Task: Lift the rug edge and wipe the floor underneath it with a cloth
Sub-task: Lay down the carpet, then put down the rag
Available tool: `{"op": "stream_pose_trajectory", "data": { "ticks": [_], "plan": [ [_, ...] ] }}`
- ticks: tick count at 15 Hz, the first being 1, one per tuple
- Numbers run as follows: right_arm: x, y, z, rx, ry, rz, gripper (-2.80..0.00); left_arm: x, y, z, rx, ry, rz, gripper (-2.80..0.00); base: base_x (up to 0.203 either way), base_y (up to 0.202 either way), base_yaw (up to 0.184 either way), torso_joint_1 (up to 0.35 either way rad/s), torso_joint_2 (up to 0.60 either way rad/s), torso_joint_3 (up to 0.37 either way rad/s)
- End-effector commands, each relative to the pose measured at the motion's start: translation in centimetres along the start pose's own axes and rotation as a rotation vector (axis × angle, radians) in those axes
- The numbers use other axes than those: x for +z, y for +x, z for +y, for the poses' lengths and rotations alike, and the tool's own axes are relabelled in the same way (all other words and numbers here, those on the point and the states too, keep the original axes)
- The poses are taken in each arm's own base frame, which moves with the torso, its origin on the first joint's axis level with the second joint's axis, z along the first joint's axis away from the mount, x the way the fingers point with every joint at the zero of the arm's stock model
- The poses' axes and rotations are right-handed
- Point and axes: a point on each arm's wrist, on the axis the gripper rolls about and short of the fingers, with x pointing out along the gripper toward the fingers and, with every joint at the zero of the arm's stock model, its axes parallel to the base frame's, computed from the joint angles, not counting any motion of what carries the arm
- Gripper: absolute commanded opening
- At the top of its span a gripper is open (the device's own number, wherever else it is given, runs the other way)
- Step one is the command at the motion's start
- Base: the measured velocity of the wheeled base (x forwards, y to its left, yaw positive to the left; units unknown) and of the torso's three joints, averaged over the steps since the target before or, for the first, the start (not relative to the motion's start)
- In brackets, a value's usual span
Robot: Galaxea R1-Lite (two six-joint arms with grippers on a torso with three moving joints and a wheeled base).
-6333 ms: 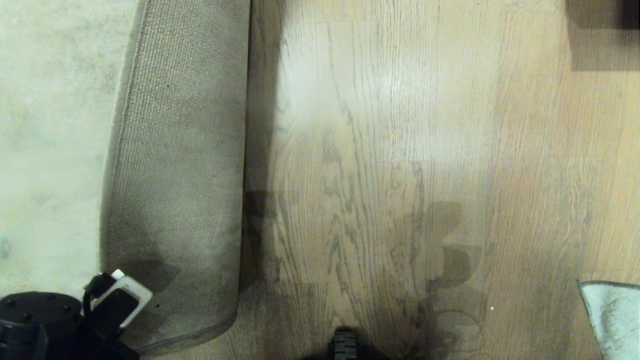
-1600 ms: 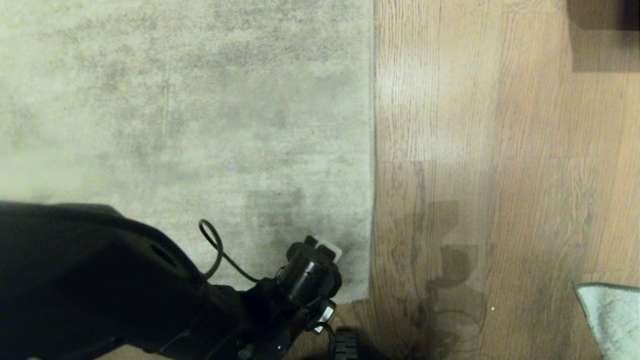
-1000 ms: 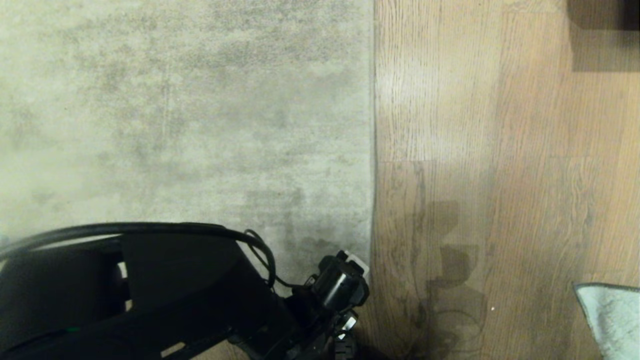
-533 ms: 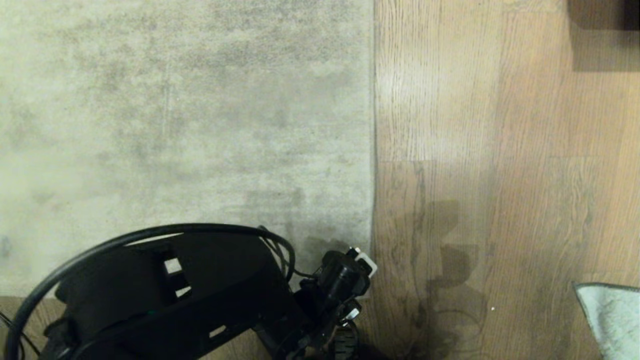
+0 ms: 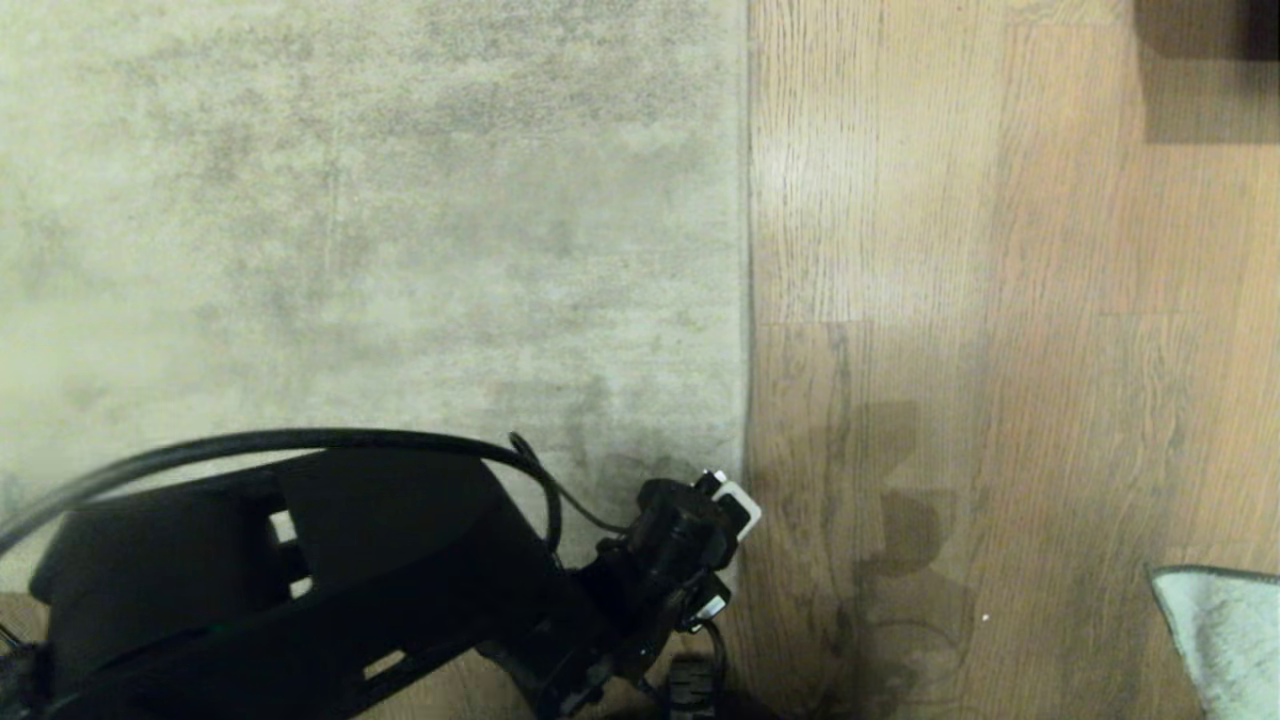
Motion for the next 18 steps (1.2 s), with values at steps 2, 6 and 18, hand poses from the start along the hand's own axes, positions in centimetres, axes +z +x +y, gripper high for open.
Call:
{"op": "stream_pose_trajectory", "data": {
  "ticks": [2,6,18],
  "plan": [
    [0.0,0.0,0.0,0.001,-0.001,0.001,-2.8,2.2,-4.8,2.5,0.031,-0.039,-0.091,-2.8,0.0,0.0,0.0,0.0,0.0,0.0],
    [0.0,0.0,0.0,0.001,-0.001,0.002,-2.8,2.4,-11.3,5.2,0.057,-0.081,-0.169,-2.8,0.0,0.0,0.0,0.0,0.0,0.0],
    [0.0,0.0,0.0,0.001,-0.001,0.002,-2.8,-6.1,-27.4,14.2,0.341,-0.316,-0.299,-2.8,0.0,0.0,0.0,0.0,0.0,0.0]
  ]
}}
